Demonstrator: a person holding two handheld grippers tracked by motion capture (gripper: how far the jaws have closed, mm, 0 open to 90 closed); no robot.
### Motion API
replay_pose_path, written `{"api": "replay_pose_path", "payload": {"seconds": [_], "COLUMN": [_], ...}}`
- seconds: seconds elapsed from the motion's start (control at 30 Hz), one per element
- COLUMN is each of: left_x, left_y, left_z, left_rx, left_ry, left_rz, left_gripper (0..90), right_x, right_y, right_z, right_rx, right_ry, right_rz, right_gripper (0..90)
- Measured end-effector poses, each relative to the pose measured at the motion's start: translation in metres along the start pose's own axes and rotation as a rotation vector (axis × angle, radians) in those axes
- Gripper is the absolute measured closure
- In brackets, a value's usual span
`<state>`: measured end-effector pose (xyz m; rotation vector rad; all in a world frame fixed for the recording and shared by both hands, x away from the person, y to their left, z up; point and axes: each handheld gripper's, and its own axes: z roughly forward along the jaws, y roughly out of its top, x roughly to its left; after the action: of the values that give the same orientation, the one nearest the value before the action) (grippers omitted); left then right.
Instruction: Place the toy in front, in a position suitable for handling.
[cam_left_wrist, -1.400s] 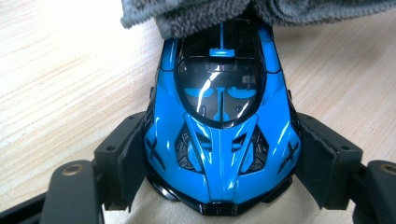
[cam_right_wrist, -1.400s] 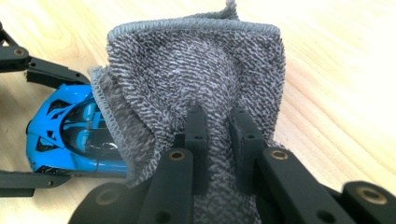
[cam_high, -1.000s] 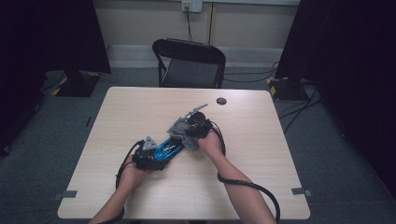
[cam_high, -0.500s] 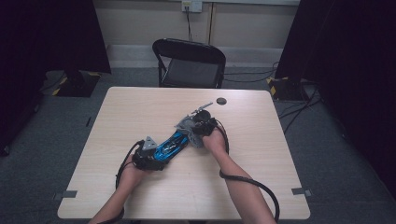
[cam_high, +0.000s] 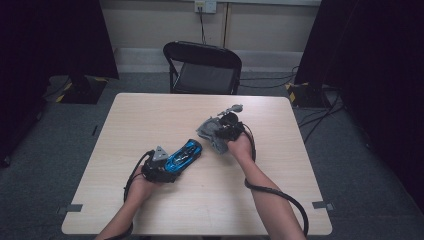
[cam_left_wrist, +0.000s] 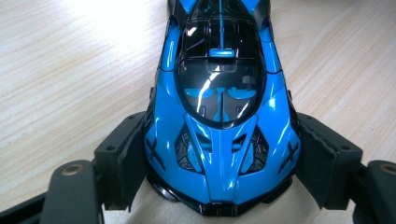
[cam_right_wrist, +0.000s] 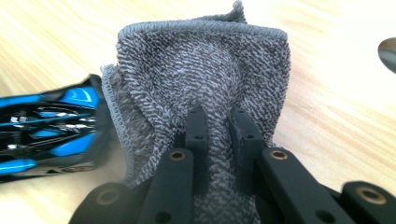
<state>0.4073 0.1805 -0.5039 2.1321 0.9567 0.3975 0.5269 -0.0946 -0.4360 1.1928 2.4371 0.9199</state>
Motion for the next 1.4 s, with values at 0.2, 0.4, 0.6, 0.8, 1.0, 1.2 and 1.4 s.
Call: {"api": "replay_pose_path", "payload": {"seconds": [0.2,0.4,0.6,0.8,1.0,1.2,1.4], "left_x": [0.000,0.000,0.000,0.000,0.000,0.000,0.000], "left_y": [0.000,0.000,0.000,0.000,0.000,0.000,0.000], "left_z": [0.000,0.000,0.000,0.000,0.000,0.000,0.000], "left_rx": [0.000,0.000,0.000,0.001,0.002,0.000,0.001], "left_ry": [0.000,0.000,0.000,0.000,0.001,0.002,0.001], "left_rz": [0.000,0.000,0.000,0.001,0.006,0.005,0.006], "left_gripper": [25.0,25.0,25.0,25.0,25.0,25.0,25.0], "right_x": [0.013,0.038,0.063,0.090,0.109,0.122,0.127], "right_y": [0.001,0.001,0.000,0.001,0.001,-0.002,-0.003], "right_z": [-0.012,-0.016,-0.014,-0.008,0.001,0.009,0.015], "right_rx": [-0.037,-0.048,-0.038,-0.016,0.016,0.052,0.070], "right_ry": [0.057,0.126,0.186,0.234,0.271,0.293,0.287], "right_rz": [-0.026,-0.085,-0.150,-0.208,-0.266,-0.326,-0.349], "right_gripper": [80.1,80.1,80.0,79.9,79.8,79.8,79.7]}}
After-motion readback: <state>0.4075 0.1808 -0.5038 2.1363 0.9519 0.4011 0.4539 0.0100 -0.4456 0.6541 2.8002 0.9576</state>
